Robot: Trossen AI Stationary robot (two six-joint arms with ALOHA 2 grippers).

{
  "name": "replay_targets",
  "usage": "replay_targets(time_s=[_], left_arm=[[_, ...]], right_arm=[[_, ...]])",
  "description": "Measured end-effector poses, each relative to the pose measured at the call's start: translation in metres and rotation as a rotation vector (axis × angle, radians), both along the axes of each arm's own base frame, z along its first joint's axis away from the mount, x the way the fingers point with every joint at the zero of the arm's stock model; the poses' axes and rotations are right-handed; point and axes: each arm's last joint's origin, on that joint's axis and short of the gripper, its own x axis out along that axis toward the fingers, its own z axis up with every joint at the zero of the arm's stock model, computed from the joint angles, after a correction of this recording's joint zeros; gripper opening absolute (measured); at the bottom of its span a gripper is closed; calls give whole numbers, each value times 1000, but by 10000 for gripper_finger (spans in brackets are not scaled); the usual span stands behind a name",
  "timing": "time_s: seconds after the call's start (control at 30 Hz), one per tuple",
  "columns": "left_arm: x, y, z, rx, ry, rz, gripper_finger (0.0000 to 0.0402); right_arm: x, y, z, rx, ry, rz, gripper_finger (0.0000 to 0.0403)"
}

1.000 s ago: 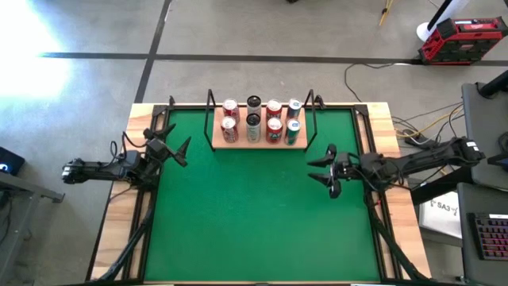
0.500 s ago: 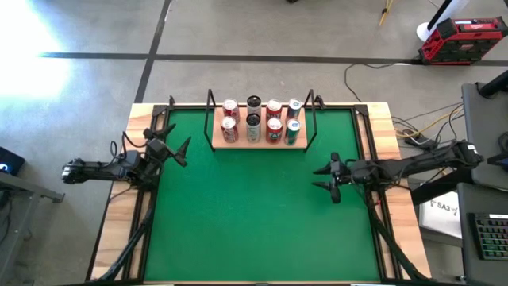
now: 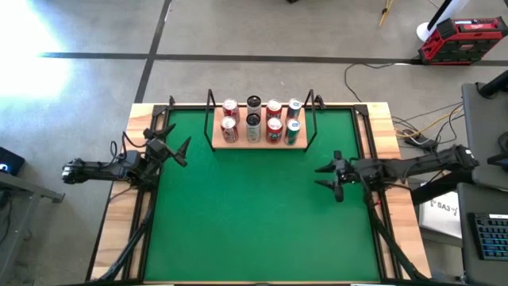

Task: Place canned beverage on shelf
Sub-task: Return to Home Position

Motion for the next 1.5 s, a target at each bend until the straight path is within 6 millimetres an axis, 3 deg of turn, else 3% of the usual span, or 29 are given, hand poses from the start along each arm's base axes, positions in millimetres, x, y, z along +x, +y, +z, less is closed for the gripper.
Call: replay_targets(time_s=[1.5], left_arm=[[0,0,0,0,0,0,346]], right_arm=[[-2,0,4,5,-42,0,196]])
